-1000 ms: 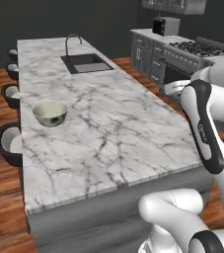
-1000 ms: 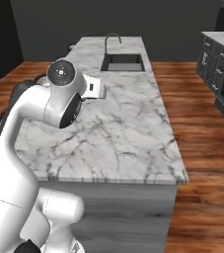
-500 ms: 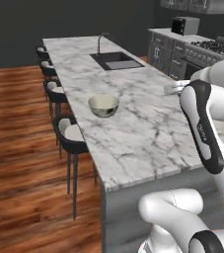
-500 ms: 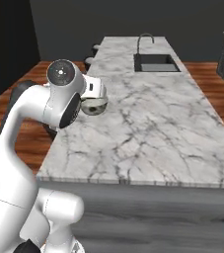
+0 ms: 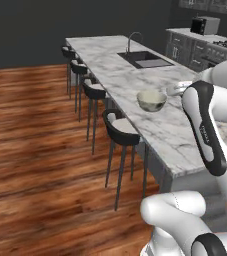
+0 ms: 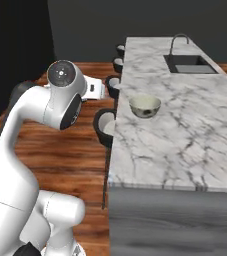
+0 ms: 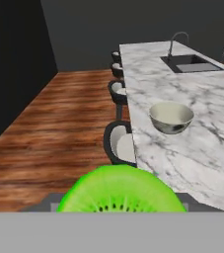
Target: Retrieve the kiwi and peach from the fridge and place them into the bowl on the dining table.
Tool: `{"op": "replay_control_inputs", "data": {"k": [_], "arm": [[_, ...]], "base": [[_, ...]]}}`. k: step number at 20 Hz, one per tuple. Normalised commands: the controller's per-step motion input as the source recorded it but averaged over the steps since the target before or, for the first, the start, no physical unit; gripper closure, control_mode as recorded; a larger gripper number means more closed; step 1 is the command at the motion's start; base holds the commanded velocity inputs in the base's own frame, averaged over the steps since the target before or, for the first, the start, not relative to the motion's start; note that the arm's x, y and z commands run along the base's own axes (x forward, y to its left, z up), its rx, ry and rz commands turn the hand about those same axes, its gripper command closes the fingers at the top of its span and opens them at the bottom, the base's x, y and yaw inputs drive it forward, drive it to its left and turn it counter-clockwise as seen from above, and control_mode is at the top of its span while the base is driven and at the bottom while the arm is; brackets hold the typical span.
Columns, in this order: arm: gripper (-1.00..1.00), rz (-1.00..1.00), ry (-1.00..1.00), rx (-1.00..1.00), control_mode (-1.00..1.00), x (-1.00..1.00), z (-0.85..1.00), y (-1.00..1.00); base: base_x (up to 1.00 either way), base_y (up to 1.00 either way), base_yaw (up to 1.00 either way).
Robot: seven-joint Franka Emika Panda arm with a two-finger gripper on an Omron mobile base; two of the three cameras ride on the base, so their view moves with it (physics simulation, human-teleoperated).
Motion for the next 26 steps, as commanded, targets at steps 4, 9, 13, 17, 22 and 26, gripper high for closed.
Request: {"op": "replay_control_inputs", "data": {"k": [4, 9, 13, 17, 22, 26], "arm": [[1.0, 0.0, 0.0, 0.0, 1.0, 0.0, 0.0, 0.0], [1.0, 0.0, 0.0, 0.0, 1.0, 0.0, 0.0, 0.0], [1.0, 0.0, 0.0, 0.0, 1.0, 0.0, 0.0, 0.0], [1.0, 0.0, 0.0, 0.0, 1.0, 0.0, 0.0, 0.0], [1.0, 0.0, 0.0, 0.0, 1.0, 0.0, 0.0, 0.0], [1.0, 0.0, 0.0, 0.0, 1.0, 0.0, 0.0, 0.0]], "base": [[0.44, 1.0, 0.0], [0.81, 0.63, -0.08], [0.83, 0.25, -0.3], [0.49, 0.04, -0.38], [0.29, 0.0, -0.4], [0.34, 0.01, -0.43]]}}
